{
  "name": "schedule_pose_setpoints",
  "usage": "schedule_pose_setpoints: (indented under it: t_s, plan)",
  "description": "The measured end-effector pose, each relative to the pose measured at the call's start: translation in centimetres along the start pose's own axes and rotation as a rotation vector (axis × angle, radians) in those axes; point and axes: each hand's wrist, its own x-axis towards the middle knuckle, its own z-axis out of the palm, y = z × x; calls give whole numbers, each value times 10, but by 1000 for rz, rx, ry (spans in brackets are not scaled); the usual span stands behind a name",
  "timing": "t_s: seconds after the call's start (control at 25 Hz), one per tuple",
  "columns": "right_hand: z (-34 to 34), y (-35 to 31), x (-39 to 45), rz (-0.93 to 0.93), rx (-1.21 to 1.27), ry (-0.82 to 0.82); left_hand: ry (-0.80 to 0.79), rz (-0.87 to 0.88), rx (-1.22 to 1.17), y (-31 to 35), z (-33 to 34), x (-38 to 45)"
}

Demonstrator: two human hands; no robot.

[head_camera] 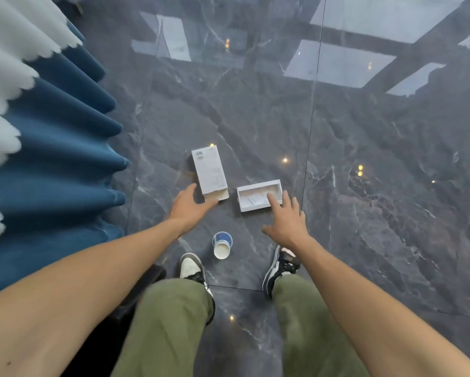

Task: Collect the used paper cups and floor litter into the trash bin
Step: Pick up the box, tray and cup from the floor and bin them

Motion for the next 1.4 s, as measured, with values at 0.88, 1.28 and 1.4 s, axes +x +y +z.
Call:
schedule_pose_setpoints:
  t_s: [0.88,1.28,1.4]
  plan:
    - [156,77,319,52,-254,266,279,-242,-222,-92,143,352]
    - [92,17,301,155,810,367,31,127,-337,-62,125,312]
    - [96,-9,296,57,612,312,-63,138,-394,-58,131,300]
